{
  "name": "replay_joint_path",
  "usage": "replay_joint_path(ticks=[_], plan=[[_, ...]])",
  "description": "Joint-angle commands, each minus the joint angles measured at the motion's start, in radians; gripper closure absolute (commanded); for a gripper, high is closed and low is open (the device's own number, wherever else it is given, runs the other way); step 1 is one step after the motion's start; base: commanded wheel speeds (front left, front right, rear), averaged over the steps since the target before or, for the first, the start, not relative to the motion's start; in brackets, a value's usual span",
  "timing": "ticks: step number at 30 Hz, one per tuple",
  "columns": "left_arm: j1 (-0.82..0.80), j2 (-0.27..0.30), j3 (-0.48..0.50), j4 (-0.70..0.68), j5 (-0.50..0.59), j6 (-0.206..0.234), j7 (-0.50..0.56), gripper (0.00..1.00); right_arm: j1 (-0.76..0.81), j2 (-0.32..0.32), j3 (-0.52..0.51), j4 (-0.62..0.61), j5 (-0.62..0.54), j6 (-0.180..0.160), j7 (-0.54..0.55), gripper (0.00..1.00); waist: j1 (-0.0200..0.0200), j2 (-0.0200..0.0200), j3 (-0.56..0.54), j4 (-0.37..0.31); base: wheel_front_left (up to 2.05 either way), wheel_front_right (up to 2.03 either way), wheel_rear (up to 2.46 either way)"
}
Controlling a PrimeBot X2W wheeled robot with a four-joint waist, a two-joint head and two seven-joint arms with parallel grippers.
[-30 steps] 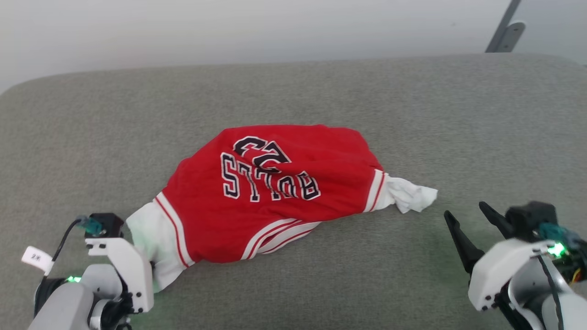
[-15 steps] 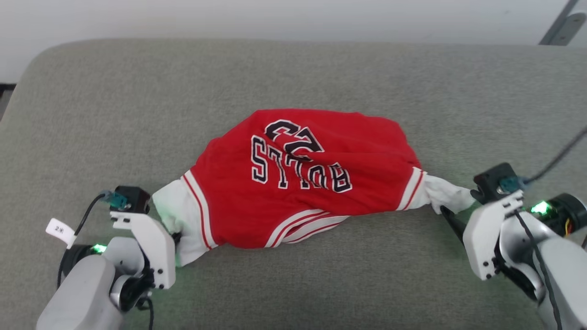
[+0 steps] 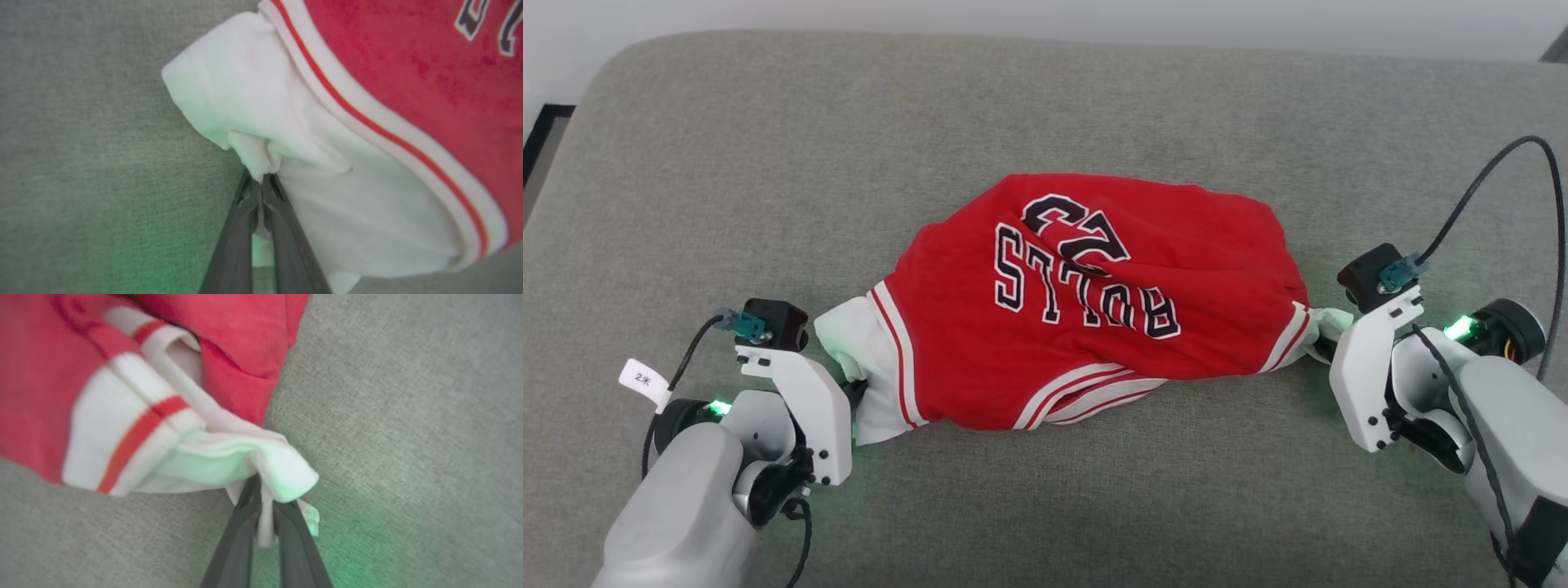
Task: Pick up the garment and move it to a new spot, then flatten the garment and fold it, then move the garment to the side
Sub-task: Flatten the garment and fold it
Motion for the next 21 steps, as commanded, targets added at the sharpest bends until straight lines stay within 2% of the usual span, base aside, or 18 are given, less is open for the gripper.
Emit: replay_joint_path(ticks=[1, 5, 8, 9, 14, 21], plan=[[0.011, -0.008, -0.014, 0.031, -0.015, 0.004, 0.016, 1.0, 0.029, 0.002, 0.018, 0.035, 0.038, -0.003, 0.006, 1.0, 0.0, -0.0001, -0.007, -0.001, 0.0, 0.0, 0.0], [-0.011, 0.021, -0.01, -0.018, -0.049, -0.006, 0.047, 1.0, 0.053, -0.013, -0.01, -0.037, 0.196, -0.002, 0.015, 1.0, 0.0, -0.0001, -0.038, -0.009, 0.0, 0.0, 0.0], [-0.033, 0.062, -0.007, -0.091, -0.077, -0.009, 0.089, 1.0, 0.069, -0.051, -0.042, -0.133, 0.313, -0.002, 0.031, 1.0, 0.0, -0.0001, -0.063, -0.018, 0.0, 0.0, 0.0], [-0.033, 0.062, -0.007, -0.091, -0.077, -0.009, 0.089, 1.0, 0.069, -0.051, -0.042, -0.133, 0.313, -0.002, 0.031, 1.0, 0.0, -0.0001, -0.063, -0.018, 0.0, 0.0, 0.0], [-0.058, 0.127, 0.009, -0.229, -0.1, 0.001, 0.182, 1.0, 0.121, -0.104, -0.116, -0.289, 0.454, -0.002, 0.054, 1.0, 0.0, -0.0001, -0.11, -0.037, 0.0, 0.0, 0.0], [-0.13, 0.196, 0.034, -0.388, -0.121, 0.038, 0.311, 1.0, 0.131, -0.092, -0.254, -0.413, 0.569, -0.002, 0.084, 1.0, 0.0, -0.0001, -0.182, -0.067, 0.0, 0.0, 0.0]])
